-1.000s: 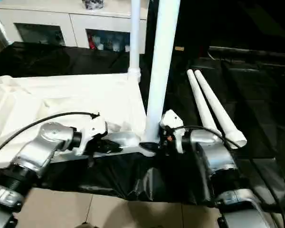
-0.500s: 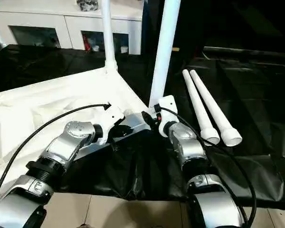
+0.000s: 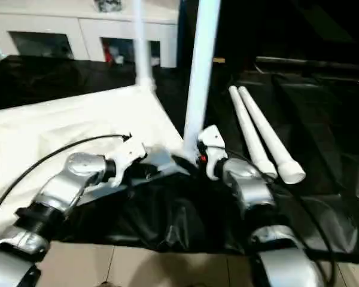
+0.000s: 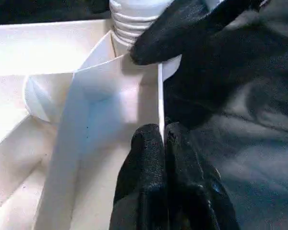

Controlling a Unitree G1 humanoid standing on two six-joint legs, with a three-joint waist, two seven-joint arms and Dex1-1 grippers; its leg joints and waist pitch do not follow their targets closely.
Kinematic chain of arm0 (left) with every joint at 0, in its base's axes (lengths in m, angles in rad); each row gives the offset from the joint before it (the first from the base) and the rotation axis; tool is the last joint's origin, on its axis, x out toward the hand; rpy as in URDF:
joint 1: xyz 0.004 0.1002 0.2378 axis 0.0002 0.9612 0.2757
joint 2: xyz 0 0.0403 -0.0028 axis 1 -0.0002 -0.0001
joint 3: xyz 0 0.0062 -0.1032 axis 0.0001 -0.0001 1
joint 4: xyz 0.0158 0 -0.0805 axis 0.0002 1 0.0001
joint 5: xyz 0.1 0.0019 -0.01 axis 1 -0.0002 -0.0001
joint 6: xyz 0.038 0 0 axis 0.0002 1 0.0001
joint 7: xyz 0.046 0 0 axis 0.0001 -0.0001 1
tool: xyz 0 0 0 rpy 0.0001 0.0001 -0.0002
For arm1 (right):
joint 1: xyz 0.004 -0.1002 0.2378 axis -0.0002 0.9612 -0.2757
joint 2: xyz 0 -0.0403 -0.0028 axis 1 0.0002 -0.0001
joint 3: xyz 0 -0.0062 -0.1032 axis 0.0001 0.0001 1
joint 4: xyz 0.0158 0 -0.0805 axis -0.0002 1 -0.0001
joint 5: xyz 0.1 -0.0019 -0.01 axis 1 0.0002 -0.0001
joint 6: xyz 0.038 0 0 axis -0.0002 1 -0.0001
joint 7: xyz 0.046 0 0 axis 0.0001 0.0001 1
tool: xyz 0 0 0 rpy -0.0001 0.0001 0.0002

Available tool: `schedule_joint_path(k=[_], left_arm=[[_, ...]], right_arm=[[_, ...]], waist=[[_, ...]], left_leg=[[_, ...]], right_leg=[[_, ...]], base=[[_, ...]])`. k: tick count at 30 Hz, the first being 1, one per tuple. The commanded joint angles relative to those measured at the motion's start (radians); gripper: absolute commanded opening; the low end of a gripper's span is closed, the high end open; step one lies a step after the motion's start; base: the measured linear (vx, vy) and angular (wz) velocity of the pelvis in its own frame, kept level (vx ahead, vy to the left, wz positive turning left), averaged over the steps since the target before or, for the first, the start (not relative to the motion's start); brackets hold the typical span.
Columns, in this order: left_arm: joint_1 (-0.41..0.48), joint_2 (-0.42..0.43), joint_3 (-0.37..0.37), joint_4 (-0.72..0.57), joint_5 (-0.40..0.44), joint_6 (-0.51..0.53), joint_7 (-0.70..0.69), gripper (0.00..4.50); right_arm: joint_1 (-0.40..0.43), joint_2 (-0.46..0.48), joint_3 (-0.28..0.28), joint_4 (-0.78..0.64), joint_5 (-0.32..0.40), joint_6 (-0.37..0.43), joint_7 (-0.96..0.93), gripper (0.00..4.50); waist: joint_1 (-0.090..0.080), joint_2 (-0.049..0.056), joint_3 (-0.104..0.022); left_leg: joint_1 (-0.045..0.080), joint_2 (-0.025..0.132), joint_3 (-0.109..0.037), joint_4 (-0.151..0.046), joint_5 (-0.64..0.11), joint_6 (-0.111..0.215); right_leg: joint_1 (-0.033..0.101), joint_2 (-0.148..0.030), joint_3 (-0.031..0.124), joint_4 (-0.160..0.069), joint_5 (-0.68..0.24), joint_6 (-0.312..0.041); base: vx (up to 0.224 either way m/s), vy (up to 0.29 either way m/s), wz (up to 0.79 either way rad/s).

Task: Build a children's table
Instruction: Rotate leg to tighten

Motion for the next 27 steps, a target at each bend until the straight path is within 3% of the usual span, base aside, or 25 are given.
schedule_joint_path(k=[1,4,8,13,18,22,23,27], left_arm=[[0.0,0.001,-0.027,-0.049,-0.022,-0.033,-0.049,0.0],[0.008,0.023,-0.028,-0.063,-0.029,-0.034,-0.08,0.0],[0.015,0.044,-0.025,-0.076,-0.035,-0.031,-0.109,0.0],[0.029,0.067,-0.033,-0.106,-0.055,-0.01,-0.162,0.0],[0.033,0.062,-0.032,-0.11,-0.054,-0.006,-0.156,0.0],[0.006,0.015,-0.011,-0.066,-0.032,-0.004,-0.053,0.0],[0.006,0.015,-0.011,-0.066,-0.032,-0.004,-0.053,0.0],[-0.053,-0.058,0.017,0.007,0.003,0.015,0.11,0.0]], right_arm=[[0.017,-0.008,0.034,-0.058,0.029,0.017,0.109,3.89],[0.037,-0.042,0.052,-0.101,0.041,0.034,0.179,3.89],[0.066,-0.087,0.088,-0.145,0.037,0.048,0.256,3.56],[0.083,-0.1,0.091,-0.186,0.049,0.086,0.308,3.16],[0.09,-0.095,0.093,-0.198,0.053,0.093,0.297,2.8],[0.068,-0.031,0.061,-0.128,0.018,0.056,0.115,2.72],[0.068,-0.031,0.061,-0.128,0.018,0.056,0.114,2.72],[0.012,0.069,0.015,-0.015,-0.026,0.057,-0.178,2.71]], waist=[[0.001,0.009,-0.077],[0.002,0.009,-0.077],[0.007,0.007,-0.075],[0.006,0.004,-0.075],[0.006,0.007,-0.076],[-0.001,0.006,-0.072],[-0.003,-0.002,-0.073],[-0.014,0.005,-0.071]], left_leg=[[0.011,0.027,-0.006,-0.07,-0.266,0.039],[0.01,0.028,-0.005,-0.07,-0.253,0.043],[0.012,0.027,-0.004,-0.069,-0.257,0.044],[0.011,0.027,-0.006,-0.07,-0.259,0.039],[0.01,0.027,-0.005,-0.069,-0.246,0.04],[0.011,0.024,-0.007,-0.071,-0.267,0.022],[0.012,0.022,-0.007,-0.07,-0.27,0.019],[0.017,0.018,-0.009,-0.069,-0.288,0.002]], right_leg=[[0.056,-0.075,0.047,-0.082,-0.288,-0.212],[0.057,-0.073,0.046,-0.079,-0.266,-0.22],[0.053,-0.075,0.047,-0.083,-0.299,-0.211],[0.055,-0.076,0.046,-0.086,-0.34,-0.196],[0.053,-0.075,0.046,-0.083,-0.301,-0.206],[0.049,-0.075,0.046,-0.088,-0.351,-0.195],[0.051,-0.077,0.045,-0.089,-0.382,-0.182],[0.043,-0.076,0.044,-0.096,-0.437,-0.164]], base=[[0.0,0.0,0.0],[0.0,0.0,0.0],[0.0,0.0,0.0],[0.0,0.0,0.0],[0.0,0.0,0.0],[0.0,0.0,0.0],[0.0,0.0,0.0],[0.0,0.0,0.0]])
